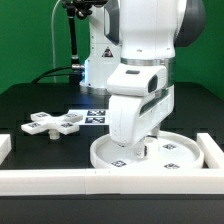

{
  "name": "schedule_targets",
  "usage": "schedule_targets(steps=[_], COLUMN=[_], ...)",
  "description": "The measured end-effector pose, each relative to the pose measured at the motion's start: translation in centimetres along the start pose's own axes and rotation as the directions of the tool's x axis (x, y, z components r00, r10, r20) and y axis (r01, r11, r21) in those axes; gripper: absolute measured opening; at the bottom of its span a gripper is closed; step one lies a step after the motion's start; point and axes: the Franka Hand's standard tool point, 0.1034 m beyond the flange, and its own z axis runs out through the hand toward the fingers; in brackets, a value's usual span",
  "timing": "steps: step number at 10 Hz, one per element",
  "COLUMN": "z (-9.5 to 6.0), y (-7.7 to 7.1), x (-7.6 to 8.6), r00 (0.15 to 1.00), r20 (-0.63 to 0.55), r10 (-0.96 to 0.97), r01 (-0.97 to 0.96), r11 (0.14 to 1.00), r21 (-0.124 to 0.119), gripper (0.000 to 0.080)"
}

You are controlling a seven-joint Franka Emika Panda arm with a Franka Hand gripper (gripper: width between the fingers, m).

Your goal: Assemble round table

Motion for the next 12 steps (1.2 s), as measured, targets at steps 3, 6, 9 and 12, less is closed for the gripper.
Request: schedule_targets(steps=[3, 6, 9, 12], z=[0.0, -2.2, -4.7, -5.2], y=[0.1, -0.7, -3.7, -4.8], x=[-0.2, -0.8, -1.6, -1.6], r00=[1.0, 0.997, 0.978, 0.971], r20=[0.002, 0.006, 0.013, 0.016], r10=[-0.001, 0.077, 0.21, 0.237], r01=[0.001, -0.077, -0.209, -0.237], r11=[1.0, 0.997, 0.978, 0.971], r21=[0.002, -0.003, -0.009, -0.008], gripper=[0.0561, 0.0644, 0.0649, 0.0649])
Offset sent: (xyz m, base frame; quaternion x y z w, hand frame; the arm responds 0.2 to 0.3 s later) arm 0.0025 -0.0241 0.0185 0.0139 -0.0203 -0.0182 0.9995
